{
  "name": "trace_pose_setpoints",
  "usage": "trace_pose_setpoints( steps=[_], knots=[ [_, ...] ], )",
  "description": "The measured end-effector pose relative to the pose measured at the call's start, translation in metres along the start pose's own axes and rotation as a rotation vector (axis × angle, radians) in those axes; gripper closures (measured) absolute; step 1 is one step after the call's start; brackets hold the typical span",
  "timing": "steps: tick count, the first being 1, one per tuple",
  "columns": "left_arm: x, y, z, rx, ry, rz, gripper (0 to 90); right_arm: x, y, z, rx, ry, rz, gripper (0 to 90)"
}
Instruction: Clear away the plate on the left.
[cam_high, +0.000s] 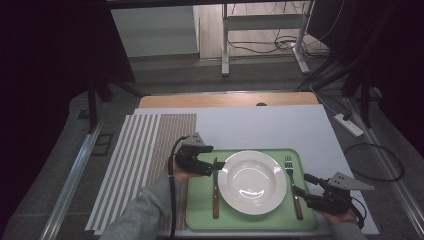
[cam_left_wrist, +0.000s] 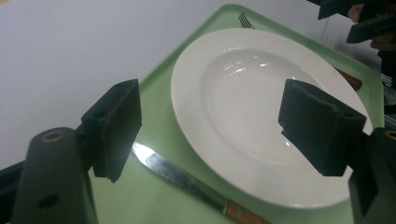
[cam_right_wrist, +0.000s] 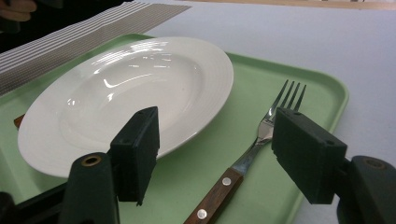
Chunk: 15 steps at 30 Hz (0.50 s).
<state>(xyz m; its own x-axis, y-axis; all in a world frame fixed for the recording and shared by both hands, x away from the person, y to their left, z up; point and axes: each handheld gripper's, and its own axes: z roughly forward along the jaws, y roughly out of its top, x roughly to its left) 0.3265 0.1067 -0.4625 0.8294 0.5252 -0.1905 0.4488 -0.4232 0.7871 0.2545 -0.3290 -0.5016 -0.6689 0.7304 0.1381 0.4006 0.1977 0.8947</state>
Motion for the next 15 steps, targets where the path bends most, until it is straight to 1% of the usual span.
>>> trace_pose_setpoints(
  steps=[5, 11, 14, 15],
  knots=[
    [-0.007, -0.014, -0.017, -0.033, 0.024, -0.002, 21.8, 0.000, 0.000, -0.002, 0.000, -0.008, 0.000, 32.3],
    [-0.018, -0.029, -0.034, -0.051, 0.067, 0.019, 20.9, -0.001, -0.001, -0.003, -0.002, -0.014, -0.006, 32.3],
    [-0.021, -0.038, -0.042, -0.060, 0.081, 0.019, 20.7, -0.001, -0.001, -0.003, -0.002, -0.013, -0.009, 32.2],
    [-0.022, -0.043, -0.046, -0.064, 0.095, 0.018, 20.5, -0.001, -0.001, -0.003, -0.001, -0.014, -0.010, 32.2]
  ],
)
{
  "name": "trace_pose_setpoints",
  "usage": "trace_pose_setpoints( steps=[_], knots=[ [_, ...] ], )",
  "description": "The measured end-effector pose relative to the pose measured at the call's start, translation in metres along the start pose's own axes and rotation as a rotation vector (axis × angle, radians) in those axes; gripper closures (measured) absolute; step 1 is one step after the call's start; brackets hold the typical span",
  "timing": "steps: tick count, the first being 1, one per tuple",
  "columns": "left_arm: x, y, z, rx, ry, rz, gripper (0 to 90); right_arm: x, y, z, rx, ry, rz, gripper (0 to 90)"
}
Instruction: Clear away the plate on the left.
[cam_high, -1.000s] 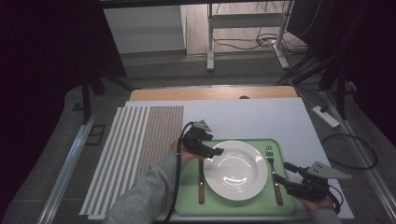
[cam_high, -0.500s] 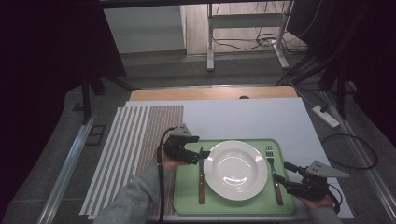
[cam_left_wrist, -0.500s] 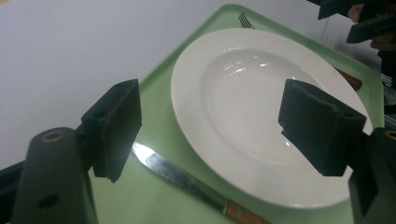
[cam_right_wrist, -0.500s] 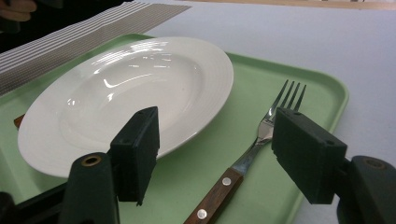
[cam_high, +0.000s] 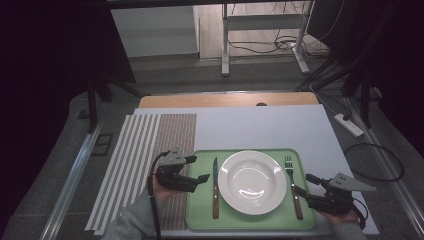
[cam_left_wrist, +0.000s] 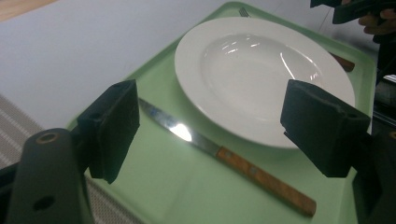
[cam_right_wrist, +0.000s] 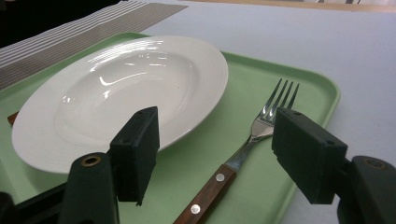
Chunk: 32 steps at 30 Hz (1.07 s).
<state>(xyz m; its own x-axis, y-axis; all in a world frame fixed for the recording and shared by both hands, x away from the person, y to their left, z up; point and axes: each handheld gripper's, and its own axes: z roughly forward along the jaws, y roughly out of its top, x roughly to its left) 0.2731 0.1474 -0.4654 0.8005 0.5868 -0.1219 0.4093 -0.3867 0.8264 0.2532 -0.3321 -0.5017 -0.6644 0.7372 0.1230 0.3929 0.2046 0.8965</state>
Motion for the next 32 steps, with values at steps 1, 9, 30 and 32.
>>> trace_pose_setpoints(
  steps=[1, 9, 30, 32],
  knots=[
    [-0.001, -0.004, -0.003, -0.002, 0.008, -0.004, 20.6, 0.000, 0.000, 0.000, 0.002, 0.000, -0.003, 32.2],
    [0.000, -0.038, -0.030, -0.021, 0.070, -0.038, 20.4, -0.001, -0.001, -0.002, -0.003, -0.001, -0.008, 31.9],
    [0.007, -0.074, -0.050, -0.010, 0.180, -0.052, 19.1, -0.001, -0.002, -0.001, 0.006, 0.005, -0.018, 31.7],
    [0.007, -0.074, -0.050, -0.012, 0.181, -0.052, 19.2, -0.001, -0.002, -0.001, 0.006, 0.009, -0.020, 31.8]
  ],
)
